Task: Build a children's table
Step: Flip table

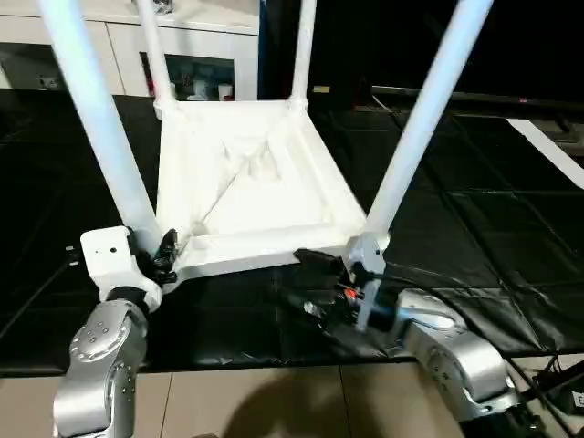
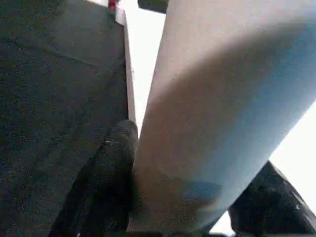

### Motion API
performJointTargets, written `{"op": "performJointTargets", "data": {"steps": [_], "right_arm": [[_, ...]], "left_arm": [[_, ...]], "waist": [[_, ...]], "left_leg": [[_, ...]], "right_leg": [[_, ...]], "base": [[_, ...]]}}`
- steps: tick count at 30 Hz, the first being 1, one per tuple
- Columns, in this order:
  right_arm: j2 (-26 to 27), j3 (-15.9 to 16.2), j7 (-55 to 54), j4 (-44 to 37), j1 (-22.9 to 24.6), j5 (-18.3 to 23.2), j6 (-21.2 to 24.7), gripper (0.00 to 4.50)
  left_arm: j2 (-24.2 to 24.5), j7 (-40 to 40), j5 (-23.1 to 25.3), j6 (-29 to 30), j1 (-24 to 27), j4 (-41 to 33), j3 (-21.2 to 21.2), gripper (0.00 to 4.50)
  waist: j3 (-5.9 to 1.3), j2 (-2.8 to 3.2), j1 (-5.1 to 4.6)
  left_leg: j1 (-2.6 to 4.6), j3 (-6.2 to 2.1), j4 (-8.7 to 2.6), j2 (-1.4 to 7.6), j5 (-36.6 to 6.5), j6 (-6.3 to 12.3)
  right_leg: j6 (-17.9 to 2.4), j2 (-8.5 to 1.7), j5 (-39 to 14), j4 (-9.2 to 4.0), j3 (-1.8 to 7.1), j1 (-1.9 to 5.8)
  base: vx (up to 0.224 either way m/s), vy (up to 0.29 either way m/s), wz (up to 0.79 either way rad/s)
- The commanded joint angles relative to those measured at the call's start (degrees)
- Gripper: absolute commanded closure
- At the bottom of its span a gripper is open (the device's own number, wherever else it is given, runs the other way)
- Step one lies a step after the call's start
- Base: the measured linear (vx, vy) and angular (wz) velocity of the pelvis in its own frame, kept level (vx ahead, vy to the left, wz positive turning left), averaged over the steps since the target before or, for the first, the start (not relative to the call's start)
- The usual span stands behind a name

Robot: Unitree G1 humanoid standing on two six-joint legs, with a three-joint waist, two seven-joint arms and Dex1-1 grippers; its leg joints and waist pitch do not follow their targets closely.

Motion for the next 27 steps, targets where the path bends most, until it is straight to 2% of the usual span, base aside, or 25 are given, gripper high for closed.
{"op": "performJointTargets", "data": {"steps": [1,2,6,8,9,11,13,14,16,18,19,22,27], "right_arm": [[0.6,-1.6,-2.3,0.7,-0.9,-0.2,1.8,0.0],[1.7,-2.0,-3.9,1.2,-1.4,0.0,2.7,0.0],[3.3,-2.9,-6.1,1.9,-2.0,0.9,3.7,0.0],[6.2,-5.7,-10.1,4.5,-3.6,1.9,4.1,0.0],[6.2,-5.7,-10.1,4.5,-3.6,1.9,4.1,0.0],[8.9,-8.7,-12.5,7.1,-5.8,3.8,3.7,0.0],[9.9,-9.8,-13.2,8.2,-6.8,4.6,3.4,0.0],[11.7,-13.0,-15.7,11.1,-8.9,6.2,2.7,0.0],[13.1,-15.9,-18.5,14.6,-11.3,7.7,2.3,0.0],[13.7,-17.1,-18.5,16.7,-12.8,9.2,1.8,0.0],[14.2,-17.9,-18.2,18.0,-13.8,9.9,1.3,0.0],[15.8,-21.1,-17.9,22.1,-17.0,12.8,0.6,0.0],[17.6,-25.5,-17.7,30.3,-22.6,15.2,-1.1,0.0]], "left_arm": [[-2.5,1.4,-7.1,2.7,-1.8,-0.7,2.3,2.26],[-3.5,2.2,-8.8,4.3,-2.4,-1.2,3.3,2.26],[-4.3,2.9,-10.2,6.1,-2.9,-2.2,4.0,2.26],[-4.2,2.4,-10.8,7.8,-3.0,-3.0,3.4,2.26],[-4.2,2.4,-10.8,7.8,-3.0,-3.0,3.4,2.26],[-4.1,2.0,-11.4,9.2,-2.6,-4.0,2.4,2.26],[-3.9,1.8,-11.5,9.7,-2.4,-4.3,1.9,2.26],[-3.9,1.8,-11.9,10.4,-2.3,-4.7,1.6,2.26],[-3.9,1.9,-12.1,10.8,-2.1,-5.2,1.2,2.26],[-3.5,1.7,-12.2,11.1,-2.0,-5.4,0.9,2.26],[-3.3,1.5,-12.1,11.4,-1.9,-5.5,0.7,2.26],[-3.3,1.2,-11.9,12.0,-1.7,-5.7,0.5,2.26],[-3.1,0.9,-11.6,12.9,-1.8,-5.8,0.0,2.26]], "waist": [[-2.74,0.43,-0.07],[-2.71,0.7,-0.07],[-2.8,0.48,-0.28],[-2.86,0.5,-0.45],[-2.87,0.37,-0.5],[-2.82,0.21,-0.62],[-2.88,0.41,-0.65],[-2.77,0.23,-0.59],[-2.88,0.19,-0.59],[-2.94,0.17,-0.58],[-3.02,0.3,-0.42],[-3.01,0.29,-0.47],[-3.01,0.41,-0.5]], "left_leg": [[0.11,-0.4,-3.84,1.24,-15.2,-0.36],[0.07,-0.48,-3.92,1.24,-15.1,-0.42],[-0.02,-0.48,-3.91,1.28,-14.5,-0.48],[0.01,-0.43,-3.89,1.24,-14.0,-0.44],[0.05,-0.5,-3.91,1.25,-14.0,-0.54],[0.06,-0.35,-3.88,1.27,-13.7,-0.36],[0.15,-0.35,-3.85,1.27,-13.4,-0.54],[0.06,-0.28,-3.88,1.26,-13.1,-0.47],[0.2,-0.25,-3.83,1.26,-12.3,-0.88],[0.2,-0.21,-3.81,1.26,-11.8,-0.88],[0.19,-0.1,-3.69,1.23,-10.6,-0.75],[0.11,-0.04,-3.69,1.2,-10.5,-0.6],[0.14,-0.07,-3.71,1.28,-10.8,-0.98]], "right_leg": [[-5.0,-3.72,-17.3,-4.53,2.66,2.13],[-5.0,-3.71,-17.2,-4.5,2.64,2.16],[-4.6,-3.63,-15.5,-4.4,2.59,2.35],[-4.8,-3.65,-14.8,-4.22,2.64,2.26],[-4.9,-3.65,-15.1,-4.18,2.55,2.29],[-4.8,-3.69,-14.6,-4.07,2.67,2.13],[-4.8,-3.63,-14.3,-4.01,2.63,2.15],[-4.7,-3.67,-14.1,-3.98,2.66,2.17],[-5.1,-3.67,-13.0,-3.8,2.63,2.13],[-5.1,-3.63,-11.7,-3.63,2.65,2.23],[-5.3,-3.6,-9.5,-3.44,2.68,2.31],[-5.7,-3.64,-9.3,-3.31,2.66,2.39],[-5.9,-3.74,-10.1,-3.31,2.6,2.37]], "base": [[0.0,0.0,0.0],[0.0,0.0,0.0],[0.0,0.0,0.0],[0.0,0.0,0.0],[0.0,0.0,0.0],[0.0,0.0,0.0],[0.0,0.0,0.0],[0.0,0.0,0.0],[0.0,0.0,0.0],[0.0,0.0,0.0],[0.0,0.0,0.0],[0.0,0.0,0.0],[0.0,0.0,0.0]]}}
